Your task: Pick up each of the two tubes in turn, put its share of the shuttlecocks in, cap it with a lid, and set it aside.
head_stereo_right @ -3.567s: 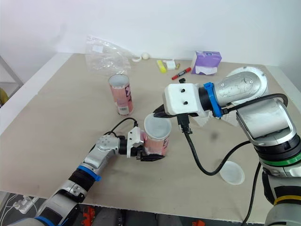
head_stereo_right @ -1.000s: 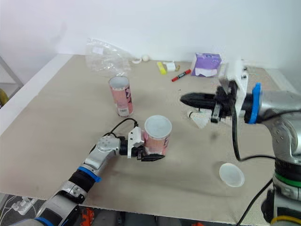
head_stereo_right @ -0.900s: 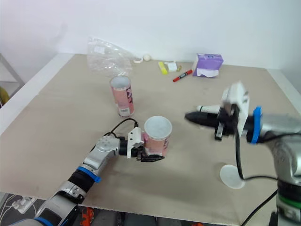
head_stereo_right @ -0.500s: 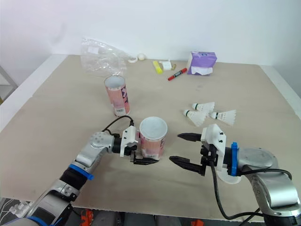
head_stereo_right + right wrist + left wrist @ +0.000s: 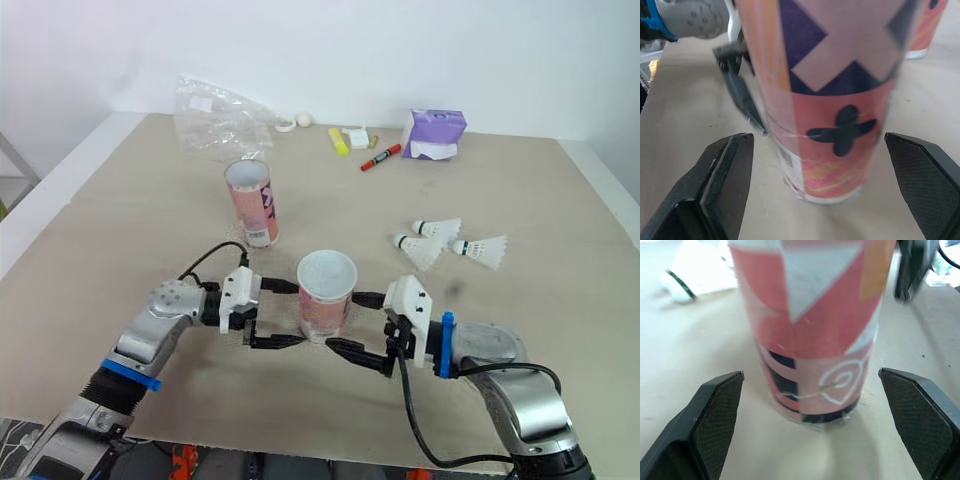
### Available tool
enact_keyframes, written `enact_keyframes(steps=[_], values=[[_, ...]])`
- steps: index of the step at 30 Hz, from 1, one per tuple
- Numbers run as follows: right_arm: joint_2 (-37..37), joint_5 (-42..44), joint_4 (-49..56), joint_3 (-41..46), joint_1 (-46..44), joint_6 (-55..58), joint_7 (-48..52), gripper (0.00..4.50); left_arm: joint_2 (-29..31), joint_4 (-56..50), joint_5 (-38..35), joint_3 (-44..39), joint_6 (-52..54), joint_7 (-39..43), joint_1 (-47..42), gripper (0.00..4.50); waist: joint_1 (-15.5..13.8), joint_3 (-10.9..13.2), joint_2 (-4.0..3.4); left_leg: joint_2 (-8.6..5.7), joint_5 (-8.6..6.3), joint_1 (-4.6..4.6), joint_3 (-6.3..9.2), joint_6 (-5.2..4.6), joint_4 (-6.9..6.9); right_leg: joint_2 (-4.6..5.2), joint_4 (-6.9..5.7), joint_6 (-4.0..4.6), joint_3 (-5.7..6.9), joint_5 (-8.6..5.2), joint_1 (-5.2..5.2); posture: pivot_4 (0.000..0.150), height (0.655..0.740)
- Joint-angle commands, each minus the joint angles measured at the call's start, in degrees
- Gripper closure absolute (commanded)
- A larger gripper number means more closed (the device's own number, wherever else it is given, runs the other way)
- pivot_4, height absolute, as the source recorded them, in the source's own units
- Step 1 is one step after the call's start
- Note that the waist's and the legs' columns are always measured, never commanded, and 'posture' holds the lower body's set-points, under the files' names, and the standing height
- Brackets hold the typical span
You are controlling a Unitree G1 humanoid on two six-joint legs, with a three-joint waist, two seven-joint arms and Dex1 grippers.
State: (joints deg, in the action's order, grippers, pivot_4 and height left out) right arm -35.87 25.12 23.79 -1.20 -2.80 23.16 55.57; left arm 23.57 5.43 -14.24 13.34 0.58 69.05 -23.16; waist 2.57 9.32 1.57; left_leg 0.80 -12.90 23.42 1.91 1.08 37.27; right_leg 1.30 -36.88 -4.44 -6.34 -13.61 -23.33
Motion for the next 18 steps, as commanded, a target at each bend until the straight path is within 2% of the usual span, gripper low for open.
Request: enact_keyframes(steps=[1,11,18], values=[[1.89,-1.51,-1.03,-2.1,-0.66,-3.31,-0.95,0.03,1.49,-4.66,-2.93,-2.61,1.59,-0.59,1.82,0.0,0.04,0.03,-0.02,0.03,0.0,-0.02,-0.04,0.0,-0.01,-0.01,-0.01,0.02,0.0,0.0,0.0,0.15,0.74],[7.39,-4.31,-6.85,-6.16,-3.14,-7.29,-3.04,0.03,5.95,-11.5,-7.11,-4.92,6.35,-0.99,7.94,0.0,0.03,0.15,-0.09,0.05,0.0,-0.05,-0.03,0.0,0.02,-0.01,-0.1,0.09,0.02,-0.01,0.0,0.15,0.74],[9.7,-7.59,-9.75,-9.22,-4.03,-10.82,-3.94,0.03,7.17,-12.82,-7.4,-5.64,7.2,-2.08,8.94,0.0,0.03,0.17,-0.12,0.05,0.0,-0.05,-0.03,0.0,0.02,-0.01,-0.11,0.26,0.04,-0.09,0.0,0.15,0.74]])
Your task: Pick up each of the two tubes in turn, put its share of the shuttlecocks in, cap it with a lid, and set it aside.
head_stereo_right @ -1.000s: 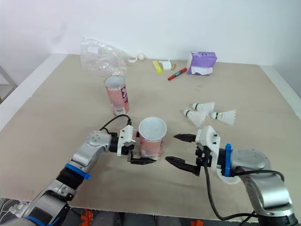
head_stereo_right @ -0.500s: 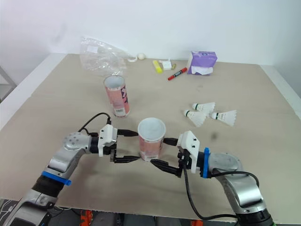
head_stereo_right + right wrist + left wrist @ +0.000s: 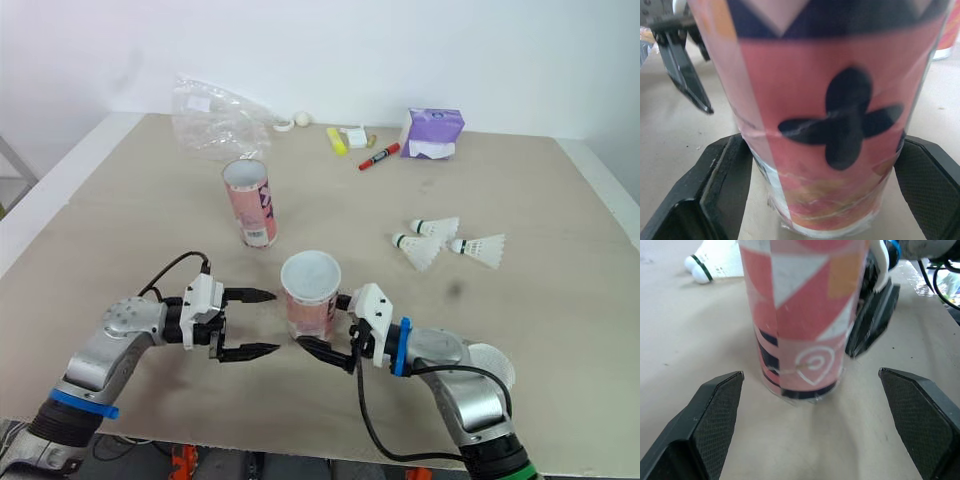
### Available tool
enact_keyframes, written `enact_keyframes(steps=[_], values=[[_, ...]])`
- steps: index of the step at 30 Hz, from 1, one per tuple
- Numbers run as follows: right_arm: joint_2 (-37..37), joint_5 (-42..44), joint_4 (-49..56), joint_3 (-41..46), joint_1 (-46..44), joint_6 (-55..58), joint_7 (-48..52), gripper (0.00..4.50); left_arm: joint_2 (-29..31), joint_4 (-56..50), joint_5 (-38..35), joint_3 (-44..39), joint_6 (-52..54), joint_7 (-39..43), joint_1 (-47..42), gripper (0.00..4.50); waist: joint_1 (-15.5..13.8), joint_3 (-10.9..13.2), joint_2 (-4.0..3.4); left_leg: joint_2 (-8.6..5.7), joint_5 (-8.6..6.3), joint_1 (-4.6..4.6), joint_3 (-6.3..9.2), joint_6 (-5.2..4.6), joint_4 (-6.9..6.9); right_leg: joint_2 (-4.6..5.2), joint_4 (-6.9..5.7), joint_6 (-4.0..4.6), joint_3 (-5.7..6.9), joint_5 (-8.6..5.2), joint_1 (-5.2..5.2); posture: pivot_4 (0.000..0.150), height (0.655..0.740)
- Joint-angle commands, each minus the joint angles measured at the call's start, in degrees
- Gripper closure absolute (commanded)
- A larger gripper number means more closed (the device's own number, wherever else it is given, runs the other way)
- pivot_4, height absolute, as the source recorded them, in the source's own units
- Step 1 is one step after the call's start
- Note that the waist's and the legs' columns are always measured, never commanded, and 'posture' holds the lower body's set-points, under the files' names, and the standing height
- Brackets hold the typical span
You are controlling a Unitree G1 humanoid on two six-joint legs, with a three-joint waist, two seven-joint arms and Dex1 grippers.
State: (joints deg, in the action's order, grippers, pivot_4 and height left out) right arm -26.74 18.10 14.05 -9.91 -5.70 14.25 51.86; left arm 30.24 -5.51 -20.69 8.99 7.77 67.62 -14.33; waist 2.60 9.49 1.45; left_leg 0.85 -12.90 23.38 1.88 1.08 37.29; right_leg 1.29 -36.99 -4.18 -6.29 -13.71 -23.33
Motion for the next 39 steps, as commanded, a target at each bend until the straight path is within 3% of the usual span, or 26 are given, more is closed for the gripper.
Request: enact_keyframes(steps=[1,11,18,39], values=[[0.69,-0.8,-0.34,-0.65,-1.31,-2.16,-0.18,0.03,0.54,-1.79,-0.98,-1.38,0.04,-0.67,0.03,0.0,0.0,0.0,0.0,0.0,0.0,0.0,0.0,0.0,0.01,0.0,0.0,0.0,0.0,0.0,0.0,0.15,0.74],[3.86,-2.62,-5.5,-2.45,-4.94,-5.68,-0.14,0.03,0.2,-1.56,-2.98,-1.84,0.85,-0.57,0.37,0.0,0.02,0.01,-0.01,0.02,0.0,-0.03,-0.03,0.0,0.01,-0.02,-0.03,-0.06,0.01,0.12,-0.01,0.15,0.74],[6.83,1.1,-5.27,-1.77,-5.76,-3.69,0.27,0.03,0.4,0.15,-0.98,-0.58,-2.01,-0.32,1.32,0.0,0.01,0.02,-0.02,0.04,0.0,-0.02,-0.01,0.0,0.01,-0.03,-0.04,-0.06,0.04,0.13,-0.02,0.15,0.74],[9.0,-3.08,-12.93,-4.41,-9.3,-9.32,1.88,0.03,-1.1,0.95,-2.06,-1.05,-2.04,-1.16,1.3,0.0,0.02,0.02,-0.04,0.07,0.01,-0.05,-0.03,0.01,0.05,-0.04,-0.06,-0.02,0.07,0.22,-0.01,0.15,0.74]])
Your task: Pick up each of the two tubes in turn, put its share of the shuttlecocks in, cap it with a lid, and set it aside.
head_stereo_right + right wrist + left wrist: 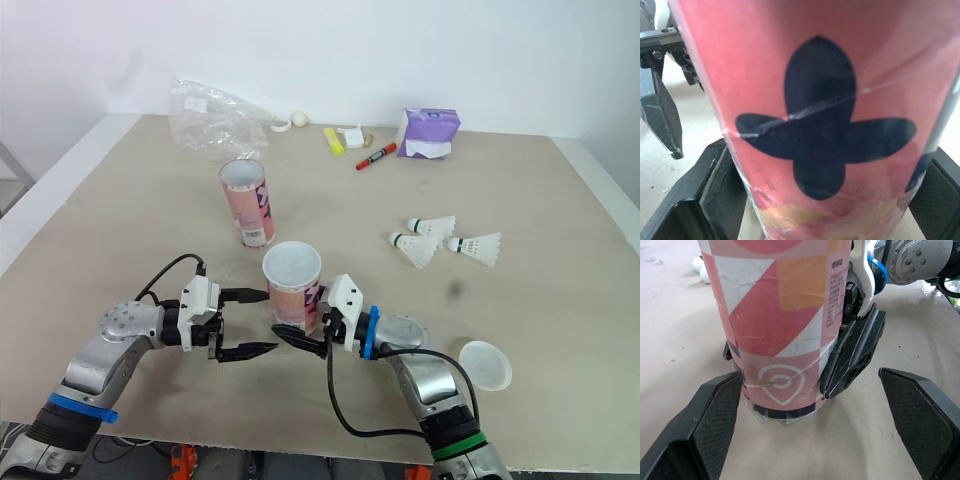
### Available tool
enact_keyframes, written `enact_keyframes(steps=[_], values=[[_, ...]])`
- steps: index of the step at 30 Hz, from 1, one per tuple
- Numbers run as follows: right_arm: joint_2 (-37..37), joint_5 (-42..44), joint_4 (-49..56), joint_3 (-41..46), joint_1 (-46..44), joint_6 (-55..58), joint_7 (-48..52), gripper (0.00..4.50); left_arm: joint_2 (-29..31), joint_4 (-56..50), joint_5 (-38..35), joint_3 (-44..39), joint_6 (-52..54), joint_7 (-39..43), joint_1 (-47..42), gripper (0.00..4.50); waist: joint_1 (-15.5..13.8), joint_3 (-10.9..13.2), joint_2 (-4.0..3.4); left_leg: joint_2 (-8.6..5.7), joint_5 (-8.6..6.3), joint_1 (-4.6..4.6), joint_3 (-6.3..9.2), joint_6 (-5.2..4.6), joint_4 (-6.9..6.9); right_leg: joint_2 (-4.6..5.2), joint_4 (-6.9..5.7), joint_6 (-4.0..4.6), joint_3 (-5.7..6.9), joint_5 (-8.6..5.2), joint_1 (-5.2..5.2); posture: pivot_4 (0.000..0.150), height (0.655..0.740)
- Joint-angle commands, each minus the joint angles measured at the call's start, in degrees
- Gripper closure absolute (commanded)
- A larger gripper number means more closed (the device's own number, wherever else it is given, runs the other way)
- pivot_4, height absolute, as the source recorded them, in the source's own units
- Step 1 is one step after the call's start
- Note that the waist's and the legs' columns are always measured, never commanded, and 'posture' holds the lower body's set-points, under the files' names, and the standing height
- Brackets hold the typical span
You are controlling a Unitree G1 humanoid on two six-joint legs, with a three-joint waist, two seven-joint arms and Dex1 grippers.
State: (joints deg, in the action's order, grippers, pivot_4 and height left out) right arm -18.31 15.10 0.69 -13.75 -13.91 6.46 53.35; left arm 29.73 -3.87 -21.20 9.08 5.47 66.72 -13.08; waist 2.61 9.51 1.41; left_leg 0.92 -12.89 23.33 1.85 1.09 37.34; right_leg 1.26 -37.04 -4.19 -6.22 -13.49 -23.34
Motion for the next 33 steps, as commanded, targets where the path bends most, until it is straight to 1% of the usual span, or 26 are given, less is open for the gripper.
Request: enact_keyframes(steps=[1,5,12,27,29,33], values=[[0.78,-0.32,0.11,-0.67,-1.32,-1.79,0.44,0.03,-0.75,-0.58,-1.82,-1.34,0.2,-0.39,0.22,0.0,0.0,0.0,0.0,0.01,0.0,0.0,0.0,0.0,0.0,0.0,0.0,0.0,0.0,0.0,0.0,0.15,0.74],[1.44,-0.74,-0.84,-0.71,-2.25,-2.31,0.63,0.03,-1.22,0.11,-2.58,-2.33,-0.6,-0.59,0.86,0.0,0.02,0.0,0.0,0.03,0.0,-0.01,-0.01,0.0,0.0,-0.01,0.0,0.03,0.01,0.02,0.0,0.15,0.74],[1.43,-0.63,-1.58,-0.75,-3.03,-3.03,0.83,0.03,-0.77,1.42,-1.15,-2.12,-2.69,-0.34,1.84,0.0,0.03,0.0,0.0,0.07,0.0,-0.03,-0.02,0.01,0.01,-0.06,-0.01,0.07,0.02,0.05,0.0,0.15,0.74],[0.52,-0.24,-0.84,-0.48,-2.13,-2.38,1.4,0.03,-0.9,3.02,-0.05,-1.86,-5.13,-0.41,-0.46,0.0,0.03,0.0,0.0,0.08,0.0,-0.03,-0.03,0.01,0.02,-0.06,-0.01,0.08,0.02,0.05,0.0,0.15,0.74],[0.5,-0.29,-0.86,-0.44,-2.14,-2.49,1.31,0.42,-0.97,2.94,0.05,-1.7,-5.24,-0.48,-0.49,0.0,0.03,0.0,0.0,0.08,0.01,-0.02,-0.02,0.01,0.02,-0.06,-0.01,0.07,0.03,0.05,0.0,0.15,0.74],[0.37,-0.3,-0.49,-0.36,-1.86,-2.34,1.11,0.42,-1.28,2.28,-0.12,-1.51,-4.94,-0.81,-0.57,0.0,0.03,0.0,0.0,0.07,0.01,-0.03,-0.02,0.01,0.02,-0.06,-0.01,0.07,0.02,0.06,0.0,0.15,0.74]])
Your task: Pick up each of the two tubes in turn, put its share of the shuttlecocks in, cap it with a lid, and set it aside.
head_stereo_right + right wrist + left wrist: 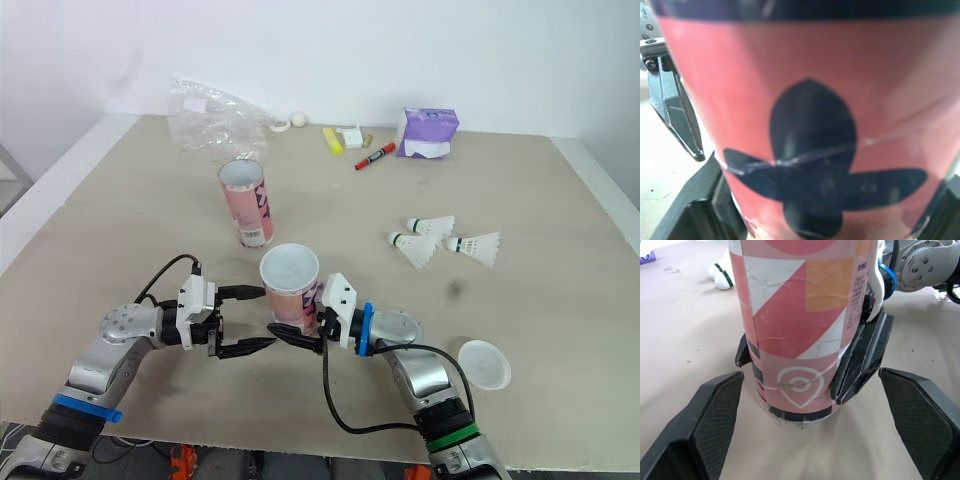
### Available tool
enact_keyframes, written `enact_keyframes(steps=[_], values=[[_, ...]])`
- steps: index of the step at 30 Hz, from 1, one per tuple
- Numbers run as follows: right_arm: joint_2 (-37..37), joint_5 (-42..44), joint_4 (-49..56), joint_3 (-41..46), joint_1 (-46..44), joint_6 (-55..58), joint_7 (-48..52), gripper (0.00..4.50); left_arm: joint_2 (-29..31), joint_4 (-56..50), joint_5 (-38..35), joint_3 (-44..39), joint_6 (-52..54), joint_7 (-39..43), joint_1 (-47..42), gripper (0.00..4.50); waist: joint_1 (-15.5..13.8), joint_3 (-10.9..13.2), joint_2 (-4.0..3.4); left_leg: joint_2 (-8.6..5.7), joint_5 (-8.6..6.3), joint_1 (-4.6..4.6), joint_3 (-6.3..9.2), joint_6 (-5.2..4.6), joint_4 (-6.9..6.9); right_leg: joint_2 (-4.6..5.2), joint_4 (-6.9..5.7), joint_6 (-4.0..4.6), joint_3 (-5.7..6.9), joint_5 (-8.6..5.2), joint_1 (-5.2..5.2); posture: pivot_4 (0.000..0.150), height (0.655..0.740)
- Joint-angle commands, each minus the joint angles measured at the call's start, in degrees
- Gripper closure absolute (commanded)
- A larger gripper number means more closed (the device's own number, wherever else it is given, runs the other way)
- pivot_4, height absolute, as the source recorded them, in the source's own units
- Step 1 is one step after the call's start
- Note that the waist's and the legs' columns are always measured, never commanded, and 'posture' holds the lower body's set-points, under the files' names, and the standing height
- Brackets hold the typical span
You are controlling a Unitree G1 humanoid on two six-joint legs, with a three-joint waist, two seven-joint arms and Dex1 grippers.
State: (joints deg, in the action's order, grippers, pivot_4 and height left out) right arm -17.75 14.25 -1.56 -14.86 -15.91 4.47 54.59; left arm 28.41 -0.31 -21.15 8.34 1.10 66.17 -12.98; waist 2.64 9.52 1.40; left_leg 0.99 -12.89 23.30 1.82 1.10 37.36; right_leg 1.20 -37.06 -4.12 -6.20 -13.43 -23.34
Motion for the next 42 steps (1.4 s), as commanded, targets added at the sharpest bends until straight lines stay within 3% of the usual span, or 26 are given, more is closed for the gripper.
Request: enact_keyframes(steps=[1,17,20,26,29,33,42], values=[[-0.27,0.76,1.93,0.74,0.28,-0.12,0.02,0.42,0.03,-1.23,-0.15,-0.76,-0.63,-0.22,-0.71,0.0,0.0,0.0,0.0,0.0,0.0,0.0,0.0,0.0,0.0,0.0,0.0,0.0,0.0,0.0,0.0,0.15,0.74],[-0.97,1.93,4.59,1.96,1.17,1.21,-1.54,0.42,-0.49,-0.77,0.73,-0.18,-0.91,0.02,-1.58,0.0,0.0,0.0,0.0,-0.01,0.0,0.0,0.01,0.0,0.0,0.0,0.0,-0.01,0.0,-0.01,0.01,0.15,0.74],[-1.34,2.3,6.42,2.79,2.1,1.71,-2.67,1.08,-0.8,-0.38,0.86,0.1,-0.97,0.2,-1.98,0.0,-0.01,0.0,0.0,-0.01,0.0,0.01,0.01,0.0,0.0,0.0,0.0,-0.01,0.0,-0.02,0.0,0.15,0.74],[-4.08,3.91,14.12,6.8,5.67,4.29,-5.26,1.08,-1.36,-0.24,0.96,0.91,-1.04,0.8,-3.16,0.0,-0.02,0.01,-0.01,-0.01,0.0,0.02,0.02,0.0,0.0,0.0,0.0,-0.02,0.0,-0.02,-0.01,0.15,0.74],[-6.52,7.25,21.11,13.15,9.2,7.67,-8.15,1.08,-1.96,-0.92,0.38,1.45,-0.09,1.02,-4.06,0.0,-0.11,0.03,-0.05,-0.06,0.0,0.04,0.06,0.0,0.01,0.01,0.0,-0.08,-0.03,-0.06,0.03,0.15,0.74],[-9.45,14.09,28.58,27.88,15.68,13.37,-15.14,1.08,-3.34,-2.61,-1.26,2.8,2.0,2.07,-5.19,0.0,-0.46,0.05,-0.08,-0.18,0.0,0.11,0.11,0.0,0.03,0.1,0.01,-0.23,-0.07,-0.15,0.06,0.15,0.74],[-7.94,19.93,25.47,49.2,22.55,17.63,-29.68,1.08,-6.61,-4.41,-4.85,3.25,5.82,2.96,-7.81,0.0,-0.14,0.07,-0.16,-0.16,0.0,0.04,0.07,-0.01,0.01,0.06,-0.01,-0.16,-0.1,-0.11,0.07,0.15,0.74]])
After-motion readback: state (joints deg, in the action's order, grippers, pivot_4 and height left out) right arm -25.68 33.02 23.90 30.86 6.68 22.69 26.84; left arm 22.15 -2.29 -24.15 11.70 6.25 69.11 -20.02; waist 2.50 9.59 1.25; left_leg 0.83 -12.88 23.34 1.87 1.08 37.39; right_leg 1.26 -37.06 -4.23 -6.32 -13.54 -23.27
